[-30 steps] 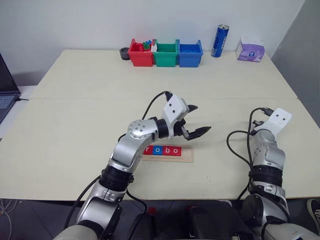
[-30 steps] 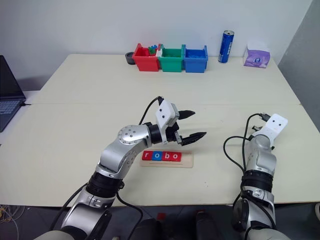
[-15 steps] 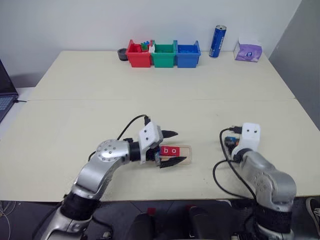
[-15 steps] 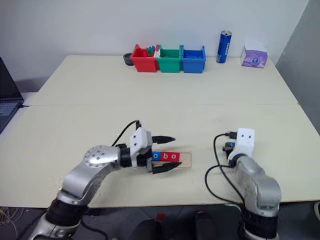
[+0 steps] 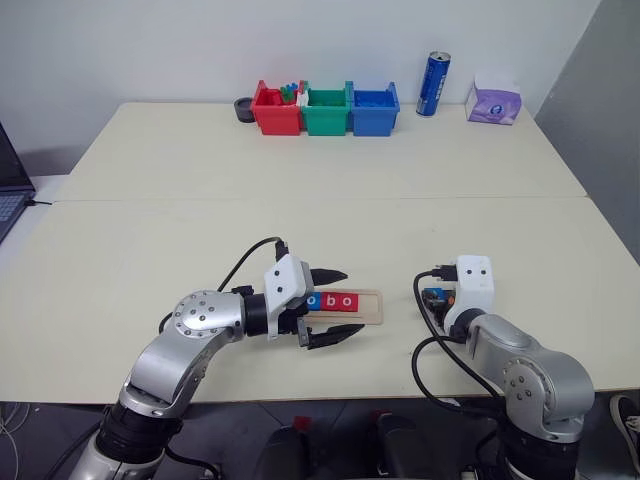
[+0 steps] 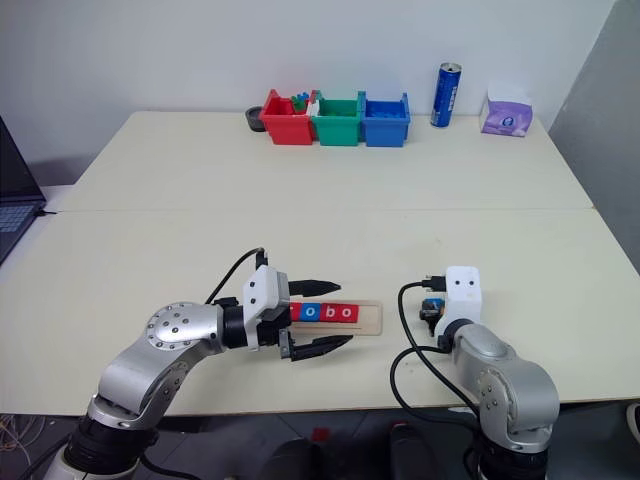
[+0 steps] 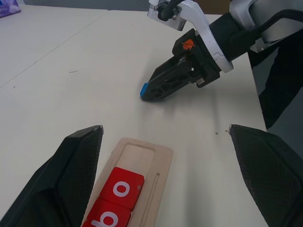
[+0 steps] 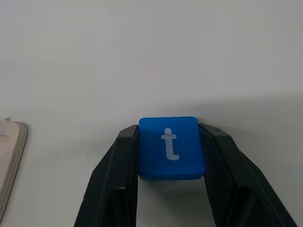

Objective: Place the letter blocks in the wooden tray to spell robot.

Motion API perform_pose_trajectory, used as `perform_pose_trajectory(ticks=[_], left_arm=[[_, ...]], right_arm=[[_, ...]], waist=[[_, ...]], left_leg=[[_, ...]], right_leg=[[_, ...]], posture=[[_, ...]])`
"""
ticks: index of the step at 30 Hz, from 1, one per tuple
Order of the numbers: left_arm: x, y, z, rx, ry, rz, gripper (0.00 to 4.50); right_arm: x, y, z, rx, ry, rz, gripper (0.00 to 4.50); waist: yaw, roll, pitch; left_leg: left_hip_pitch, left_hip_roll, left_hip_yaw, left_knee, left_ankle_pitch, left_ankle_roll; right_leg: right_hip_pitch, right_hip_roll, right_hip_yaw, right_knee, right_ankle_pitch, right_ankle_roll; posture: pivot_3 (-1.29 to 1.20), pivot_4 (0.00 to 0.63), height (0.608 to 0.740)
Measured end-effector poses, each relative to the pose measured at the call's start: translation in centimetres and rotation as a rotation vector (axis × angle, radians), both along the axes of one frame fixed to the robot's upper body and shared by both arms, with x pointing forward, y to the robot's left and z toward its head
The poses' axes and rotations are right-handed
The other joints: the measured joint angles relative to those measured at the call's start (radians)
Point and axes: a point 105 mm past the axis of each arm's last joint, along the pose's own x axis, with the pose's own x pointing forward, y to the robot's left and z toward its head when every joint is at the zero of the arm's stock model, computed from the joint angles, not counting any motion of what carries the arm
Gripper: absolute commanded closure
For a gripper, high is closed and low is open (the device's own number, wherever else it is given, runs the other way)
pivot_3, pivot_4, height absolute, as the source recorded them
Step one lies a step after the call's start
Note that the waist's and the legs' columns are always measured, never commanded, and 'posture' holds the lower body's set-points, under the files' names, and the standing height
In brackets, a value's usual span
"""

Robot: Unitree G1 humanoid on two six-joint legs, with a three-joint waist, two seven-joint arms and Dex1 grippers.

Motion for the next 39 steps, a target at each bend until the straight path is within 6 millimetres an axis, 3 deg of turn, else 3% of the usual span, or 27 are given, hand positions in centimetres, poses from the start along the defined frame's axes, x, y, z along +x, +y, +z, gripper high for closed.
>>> perform_pose_trajectory(ticks=[6, 7, 10, 12, 15, 17, 19, 22, 25, 39], left_arm=[[0.0, 0.0, 0.0, -0.003, 0.001, -0.001, 0.0], [0.0, 0.0, 0.0, -0.005, 0.003, -0.001, 0.0], [0.1, 0.0, -0.2, -0.016, 0.016, 0.003, 0.0], [0.4, 0.1, -0.3, -0.017, 0.023, 0.01, 0.0], [0.6, 0.1, -0.3, -0.02, 0.027, 0.013, 0.0], [0.6, 0.1, -0.3, -0.022, 0.027, 0.005, 0.0], [0.6, 0.2, -0.3, -0.024, 0.029, -0.008, 0.0], [0.3, 0.3, -0.5, -0.037, 0.047, -0.044, 0.0], [0.0, 0.4, -0.3, -0.029, 0.035, -0.08, 0.0], [0.5, 0.4, 0.3, -0.035, 0.013, -0.106, 0.0]], right_arm=[[0.1, 0.4, 0.4, 0.059, -0.02, 0.055, 0.2], [0.3, 0.4, 0.7, 0.08, -0.028, 0.065, 0.02], [2.5, -0.9, 3.4, 0.114, -0.115, 0.093, 0.02], [4.3, -2.2, 6.6, 0.124, -0.226, 0.126, 0.02], [5.6, -3.0, 10.5, 0.085, -0.366, 0.294, 0.02], [5.4, -3.0, 11.2, -0.011, -0.426, 0.487, 0.02], [4.7, -3.0, 9.8, -0.073, -0.421, 0.644, 0.02], [3.1, -3.9, 4.6, -0.129, -0.321, 0.876, 0.02], [2.3, -4.6, 1.7, -0.168, -0.269, 1.005, 0.02], [3.1, -4.7, -1.0, -0.238, -0.255, 1.159, 0.02]], waist=[[0.0, 0.0, 0.0], [0.0, 0.0, 0.0], [0.0, 0.0, 0.001], [0.001, 0.0, 0.001], [0.002, 0.0, 0.001], [0.007, 0.0, 0.001], [0.013, 0.0, 0.001], [0.02, 0.0, 0.001], [0.018, -0.001, 0.002], [0.022, -0.001, 0.002]], left_leg=[[0.0, 0.0, 0.0, 0.0, 0.0, 0.0], [0.0, 0.0, 0.0, 0.0, 0.0, 0.0], [0.0, -0.001, 0.003, 0.001, 0.0, 0.0], [0.0, -0.002, 0.004, 0.001, 0.0, 0.0], [0.0, -0.002, 0.005, 0.0, 0.0, 0.001], [-0.002, -0.002, 0.004, 0.0, -0.002, 0.003], [-0.002, -0.002, 0.005, -0.001, -0.003, 0.005], [-0.002, 0.0, 0.005, 0.0, -0.003, 0.005], [0.0, 0.0, 0.006, 0.001, -0.003, 0.005], [0.001, 0.0, 0.005, 0.004, -0.002, 0.004]], right_leg=[[0.0, 0.0, 0.0, 0.0, 0.0, 0.0], [0.0, 0.0, 0.0, 0.0, 0.0, 0.0], [0.0, -0.001, 0.0, 0.0, 0.001, 0.0], [0.0, -0.001, -0.001, 0.0, 0.001, 0.0], [0.0, -0.001, -0.001, -0.001, 0.001, 0.0], [0.0, -0.001, -0.001, -0.002, 0.0, -0.001], [0.0, 0.0, -0.002, -0.003, -0.001, -0.002], [-0.001, -0.002, -0.002, -0.002, -0.001, -0.002], [0.0, -0.003, 0.0, 0.0, 0.0, -0.001], [0.001, -0.005, 0.0, 0.0, 0.002, 0.0]], posture=[[0.0, 0.15, 0.74], [0.0, 0.15, 0.74], [0.0, 0.15, 0.74], [0.0, 0.15, 0.74], [0.0, 0.15, 0.74], [0.0, 0.15, 0.74], [0.0, 0.15, 0.74], [0.0, 0.15, 0.74], [0.0, 0.15, 0.74], [0.0, 0.15, 0.74]])
